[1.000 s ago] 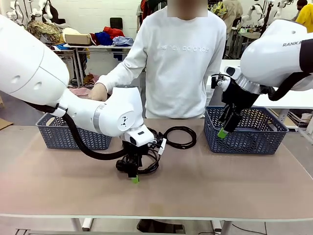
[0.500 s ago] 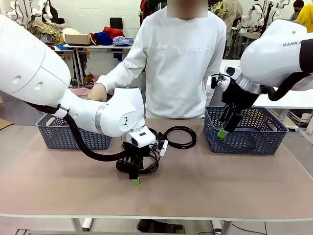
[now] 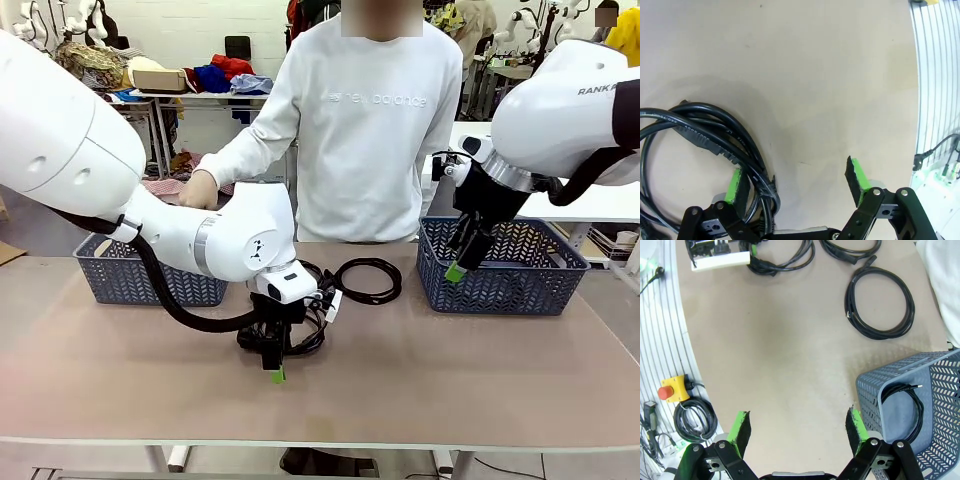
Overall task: Organize the cables according to human instructions.
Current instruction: Pick up a bundle of cables and place it in the basket indicated by the human.
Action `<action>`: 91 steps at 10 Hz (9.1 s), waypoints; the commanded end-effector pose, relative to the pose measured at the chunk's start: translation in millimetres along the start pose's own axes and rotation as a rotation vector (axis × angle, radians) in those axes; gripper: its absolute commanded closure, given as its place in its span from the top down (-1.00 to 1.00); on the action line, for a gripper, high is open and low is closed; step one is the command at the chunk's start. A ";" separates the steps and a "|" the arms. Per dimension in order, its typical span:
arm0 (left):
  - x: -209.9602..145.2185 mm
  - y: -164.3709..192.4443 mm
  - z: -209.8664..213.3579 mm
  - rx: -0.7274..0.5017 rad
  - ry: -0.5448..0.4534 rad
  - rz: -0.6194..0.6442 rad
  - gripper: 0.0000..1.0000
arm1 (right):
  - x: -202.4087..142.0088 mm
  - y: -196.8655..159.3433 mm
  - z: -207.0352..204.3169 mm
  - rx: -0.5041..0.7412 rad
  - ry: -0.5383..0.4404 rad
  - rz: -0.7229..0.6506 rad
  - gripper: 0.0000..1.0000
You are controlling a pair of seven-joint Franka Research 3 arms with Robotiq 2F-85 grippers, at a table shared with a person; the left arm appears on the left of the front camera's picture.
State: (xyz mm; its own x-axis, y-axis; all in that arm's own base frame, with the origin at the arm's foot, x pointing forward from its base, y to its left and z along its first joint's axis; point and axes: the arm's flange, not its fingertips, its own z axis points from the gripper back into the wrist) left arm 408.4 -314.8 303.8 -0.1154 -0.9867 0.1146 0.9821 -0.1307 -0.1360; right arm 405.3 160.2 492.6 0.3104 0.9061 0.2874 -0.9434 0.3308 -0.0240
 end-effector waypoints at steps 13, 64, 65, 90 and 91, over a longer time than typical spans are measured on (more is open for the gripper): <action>-5.1 -15.6 11.2 0.046 0.010 0.044 -1.00 | 2.6 -1.0 1.4 0.000 0.002 0.000 1.00; -239.5 105.9 215.7 0.261 0.010 0.102 0.56 | 2.6 -1.0 1.4 0.000 0.002 0.000 1.00; -239.2 105.7 215.5 0.250 0.008 0.104 1.00 | 2.6 -1.0 1.4 0.000 0.002 0.000 1.00; -104.2 -27.6 183.9 0.251 -0.342 0.258 1.00 | 2.6 -1.0 1.4 0.000 0.002 0.000 1.00; -101.8 -27.7 180.4 0.225 -0.334 0.259 1.00 | 2.6 -1.0 1.4 0.000 0.002 0.000 1.00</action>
State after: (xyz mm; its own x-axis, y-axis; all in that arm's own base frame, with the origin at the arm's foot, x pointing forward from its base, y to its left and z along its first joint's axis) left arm 424.7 -195.7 477.9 0.1333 -0.9049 0.4042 0.9874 0.1564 0.0245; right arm 405.5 160.1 492.5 0.3107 0.9059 0.2877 -0.9433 0.3310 -0.0236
